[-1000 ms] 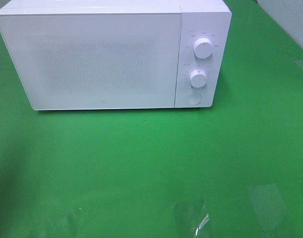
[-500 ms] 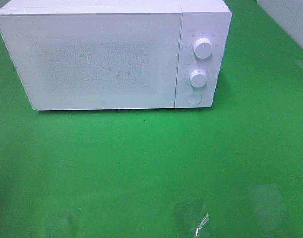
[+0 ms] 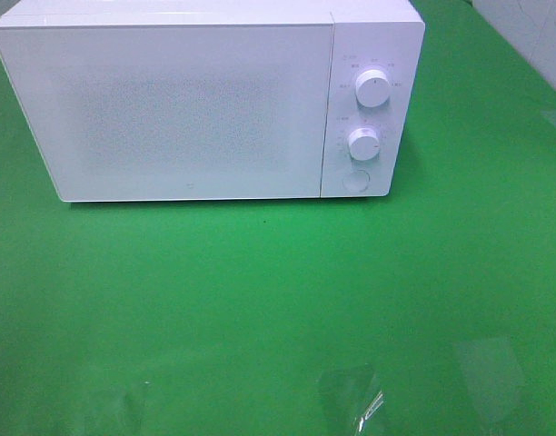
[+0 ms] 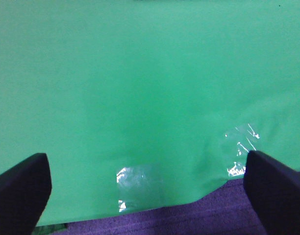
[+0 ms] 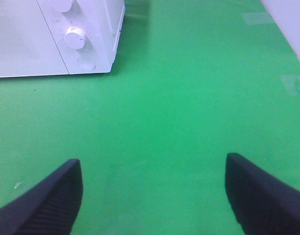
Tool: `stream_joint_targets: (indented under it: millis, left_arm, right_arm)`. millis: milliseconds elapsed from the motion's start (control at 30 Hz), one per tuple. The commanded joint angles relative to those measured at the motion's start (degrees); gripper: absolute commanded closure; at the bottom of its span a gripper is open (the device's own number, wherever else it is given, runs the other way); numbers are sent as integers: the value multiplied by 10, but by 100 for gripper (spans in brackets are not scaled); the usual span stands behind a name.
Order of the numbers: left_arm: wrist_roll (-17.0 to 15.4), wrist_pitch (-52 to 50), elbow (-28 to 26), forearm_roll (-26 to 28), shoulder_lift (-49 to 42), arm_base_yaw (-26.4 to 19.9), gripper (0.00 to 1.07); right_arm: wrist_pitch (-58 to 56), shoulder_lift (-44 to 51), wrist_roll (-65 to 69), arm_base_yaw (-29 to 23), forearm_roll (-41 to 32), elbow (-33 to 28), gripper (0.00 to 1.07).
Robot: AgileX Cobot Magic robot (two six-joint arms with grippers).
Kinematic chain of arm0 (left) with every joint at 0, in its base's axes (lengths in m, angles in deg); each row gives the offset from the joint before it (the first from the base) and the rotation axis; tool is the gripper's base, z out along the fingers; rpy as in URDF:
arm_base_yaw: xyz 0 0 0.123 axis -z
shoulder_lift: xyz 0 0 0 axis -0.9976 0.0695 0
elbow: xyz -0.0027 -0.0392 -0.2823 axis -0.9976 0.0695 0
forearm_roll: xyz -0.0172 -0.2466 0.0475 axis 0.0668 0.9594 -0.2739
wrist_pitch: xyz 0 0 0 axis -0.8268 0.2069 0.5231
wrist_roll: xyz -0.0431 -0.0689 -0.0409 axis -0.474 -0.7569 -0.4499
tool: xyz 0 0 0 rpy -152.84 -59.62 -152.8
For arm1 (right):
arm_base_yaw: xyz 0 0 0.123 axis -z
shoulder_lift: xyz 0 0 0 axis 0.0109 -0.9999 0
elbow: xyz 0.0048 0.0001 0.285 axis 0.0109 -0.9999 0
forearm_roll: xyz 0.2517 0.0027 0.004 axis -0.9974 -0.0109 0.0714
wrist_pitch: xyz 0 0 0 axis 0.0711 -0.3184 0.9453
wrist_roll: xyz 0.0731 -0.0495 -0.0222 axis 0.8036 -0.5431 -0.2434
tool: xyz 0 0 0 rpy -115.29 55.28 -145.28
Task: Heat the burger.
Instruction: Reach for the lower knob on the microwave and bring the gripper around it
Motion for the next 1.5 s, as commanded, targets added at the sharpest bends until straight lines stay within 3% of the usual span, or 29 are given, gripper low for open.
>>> stream_joint_targets:
  millis: [33,733,1500]
  left_arm:
    - [3,-11,3,7,-26,-2,7]
    - [3,-11,3,12,-211,-2,7]
    - [3,-11,3,12,-209,-2,7]
  right_arm:
    - [-2,15,-5,3,2,-1,32]
    - [-2,15,-5,3,2,-1,32]
    - [-2,15,-5,3,2,-1,32]
